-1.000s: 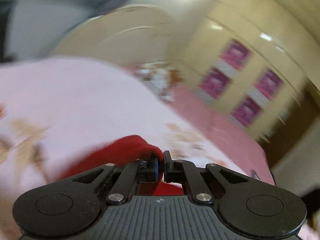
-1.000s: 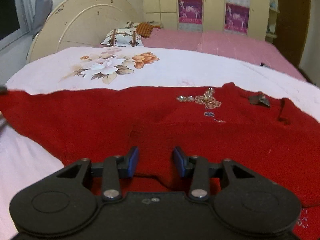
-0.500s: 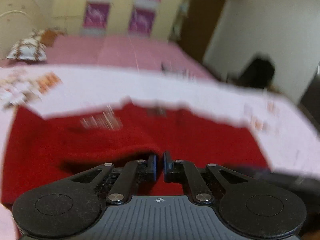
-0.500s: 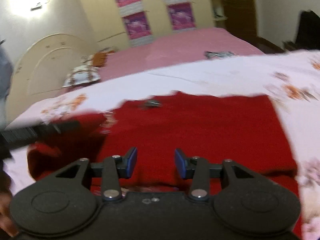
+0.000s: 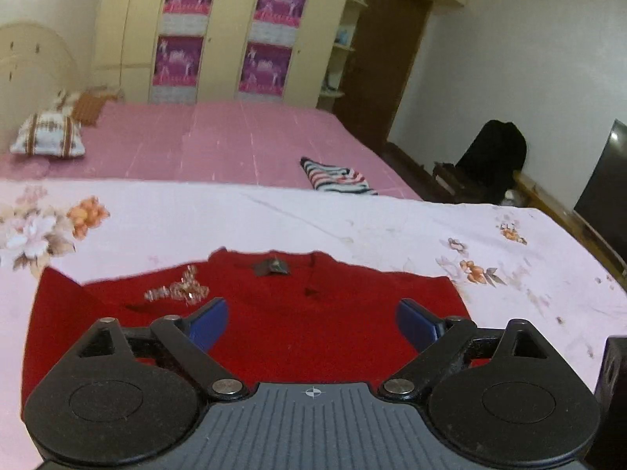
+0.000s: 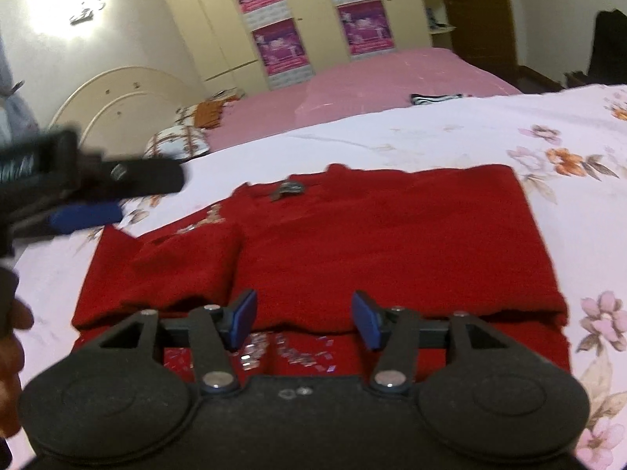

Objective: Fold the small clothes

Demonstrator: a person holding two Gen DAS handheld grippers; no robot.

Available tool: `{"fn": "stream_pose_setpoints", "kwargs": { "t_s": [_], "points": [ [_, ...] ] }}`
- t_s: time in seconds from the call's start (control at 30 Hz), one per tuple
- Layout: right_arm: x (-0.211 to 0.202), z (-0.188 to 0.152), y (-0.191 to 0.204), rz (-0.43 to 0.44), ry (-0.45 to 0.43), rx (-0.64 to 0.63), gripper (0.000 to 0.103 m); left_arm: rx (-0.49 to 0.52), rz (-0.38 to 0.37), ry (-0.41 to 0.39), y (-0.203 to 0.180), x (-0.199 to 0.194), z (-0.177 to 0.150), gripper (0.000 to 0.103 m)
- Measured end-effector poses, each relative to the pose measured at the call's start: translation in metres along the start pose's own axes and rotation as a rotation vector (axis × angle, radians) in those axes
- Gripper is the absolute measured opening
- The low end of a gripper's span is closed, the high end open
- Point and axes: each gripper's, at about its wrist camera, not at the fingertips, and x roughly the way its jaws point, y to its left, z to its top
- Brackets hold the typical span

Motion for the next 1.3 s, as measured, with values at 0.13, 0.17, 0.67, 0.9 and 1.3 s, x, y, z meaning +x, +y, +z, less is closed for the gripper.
{"fn": "stream_pose_setpoints", "kwargs": {
  "t_s": [0.13, 0.17, 0.67, 0.9, 1.3],
  "points": [
    [0.003, 0.000, 0.012, 0.019, 0.003, -0.017, 0.053, -0.085, 0.120, -0.007, 0.040, -0.007, 0.000, 0.092],
    [0.004, -0.001, 0.018, 0.018, 0.002, -0.038, 0.053, -0.104, 0.169, -0.006, 0.056, -0.010, -0.001, 0.092],
    [0.066, -0.007, 0.098, -0.042, 0.013, -0.334, 0.017, -0.238, 0.497, 0.158, 0.168, 0.009, -0.077, 0.092],
    [0.026, 0.028, 0.015, 0.026, -0.090, 0.185, 0.005, -0.243, 0.457, 0.153, 0.158, 0.013, -0.073, 0.092],
    [0.022, 0.024, -0.011, -0.101, -0.083, 0.075, 0.043, -0.208, 0.469, 0.171, 0.146, 0.025, -0.069, 0.092]
  ]
}}
